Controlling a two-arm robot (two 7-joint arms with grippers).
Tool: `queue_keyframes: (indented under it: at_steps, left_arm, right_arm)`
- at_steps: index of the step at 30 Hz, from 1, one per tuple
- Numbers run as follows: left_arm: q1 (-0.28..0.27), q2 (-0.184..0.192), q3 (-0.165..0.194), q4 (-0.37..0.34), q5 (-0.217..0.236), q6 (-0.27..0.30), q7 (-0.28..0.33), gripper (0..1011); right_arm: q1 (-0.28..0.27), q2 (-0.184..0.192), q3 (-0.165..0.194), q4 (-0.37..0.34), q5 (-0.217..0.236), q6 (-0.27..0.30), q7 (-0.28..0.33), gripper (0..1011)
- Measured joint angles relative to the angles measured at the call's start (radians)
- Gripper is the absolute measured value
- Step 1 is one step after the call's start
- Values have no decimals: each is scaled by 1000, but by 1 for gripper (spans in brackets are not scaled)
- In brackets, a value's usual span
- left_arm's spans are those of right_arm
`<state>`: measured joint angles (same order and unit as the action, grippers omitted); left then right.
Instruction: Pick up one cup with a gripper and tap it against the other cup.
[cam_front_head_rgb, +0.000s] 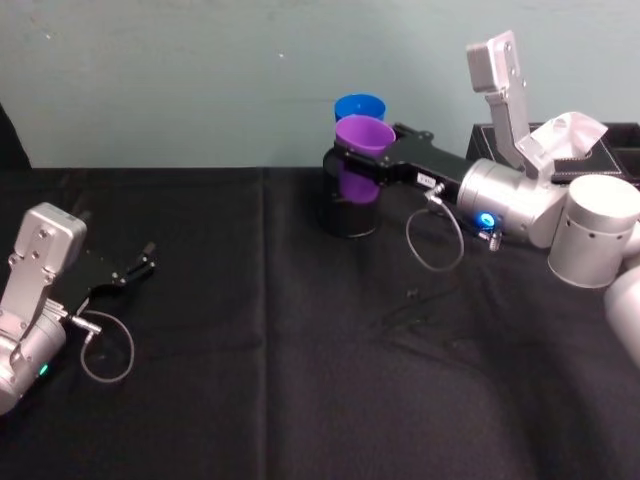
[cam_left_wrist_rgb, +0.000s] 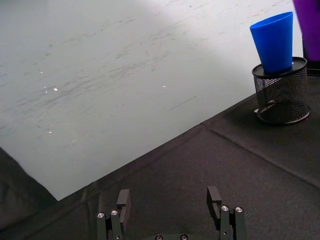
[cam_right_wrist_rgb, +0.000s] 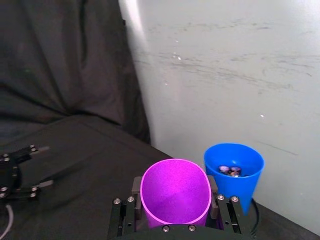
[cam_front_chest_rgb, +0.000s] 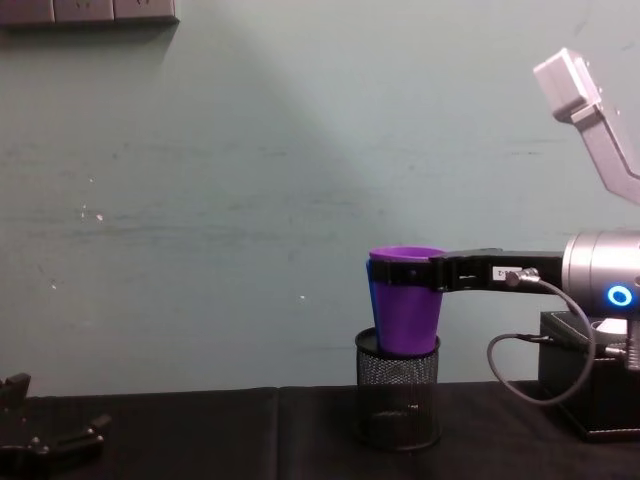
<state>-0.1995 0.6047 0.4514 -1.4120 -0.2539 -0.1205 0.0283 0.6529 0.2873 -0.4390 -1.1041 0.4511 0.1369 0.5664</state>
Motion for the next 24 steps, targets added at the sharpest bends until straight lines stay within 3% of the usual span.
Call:
queue_keyframes:
  at_steps: [18,24]
  left_arm:
    - [0,0,0,0,0,0,0,1000]
    - [0,0,0,0,0,0,0,1000]
  right_arm:
    - [-78,79,-21,-178,53,23,-7,731]
    - [-148,132,-28,-265,68,10,-8,731]
